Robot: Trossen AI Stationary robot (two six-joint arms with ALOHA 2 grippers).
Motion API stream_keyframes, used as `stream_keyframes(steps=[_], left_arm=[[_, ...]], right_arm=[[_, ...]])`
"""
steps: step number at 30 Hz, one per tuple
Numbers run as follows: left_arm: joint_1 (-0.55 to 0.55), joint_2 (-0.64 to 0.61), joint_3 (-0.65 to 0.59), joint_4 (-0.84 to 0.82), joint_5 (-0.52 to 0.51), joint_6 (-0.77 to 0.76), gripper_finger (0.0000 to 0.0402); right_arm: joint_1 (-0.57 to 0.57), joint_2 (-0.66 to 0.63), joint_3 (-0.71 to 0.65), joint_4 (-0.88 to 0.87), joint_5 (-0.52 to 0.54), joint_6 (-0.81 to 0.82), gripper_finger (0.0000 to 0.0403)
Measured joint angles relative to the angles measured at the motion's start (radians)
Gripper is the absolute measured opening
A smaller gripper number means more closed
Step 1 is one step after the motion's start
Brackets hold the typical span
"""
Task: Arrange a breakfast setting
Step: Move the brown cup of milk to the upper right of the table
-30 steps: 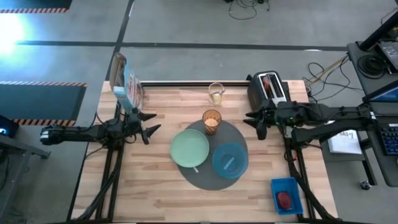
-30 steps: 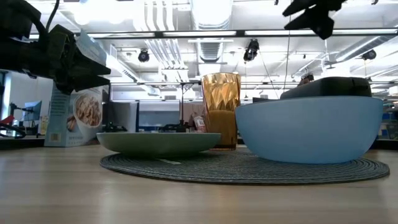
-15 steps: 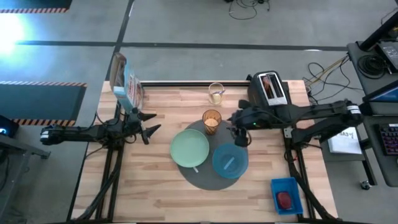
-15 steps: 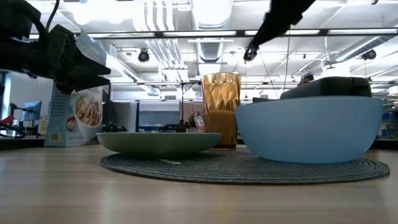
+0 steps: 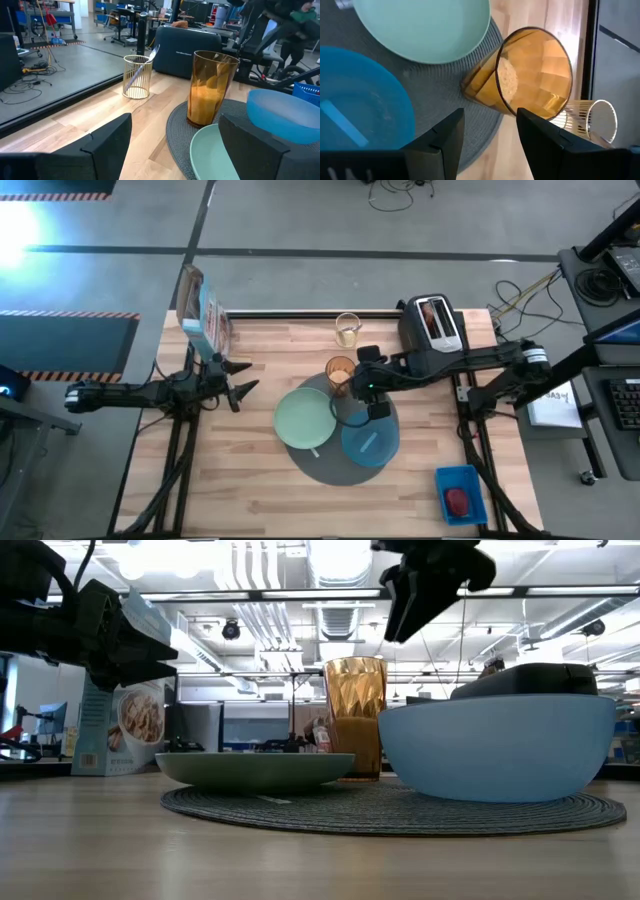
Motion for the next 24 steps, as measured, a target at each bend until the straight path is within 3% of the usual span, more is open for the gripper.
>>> stream_keyframes(steps=[24], left_arm=[[0.000,0.000,0.000,0.000,0.000,0.000,0.0282]], right_arm=[[-0.027,0.111,0.029,0.082,0.054,-0.146,0.0178]])
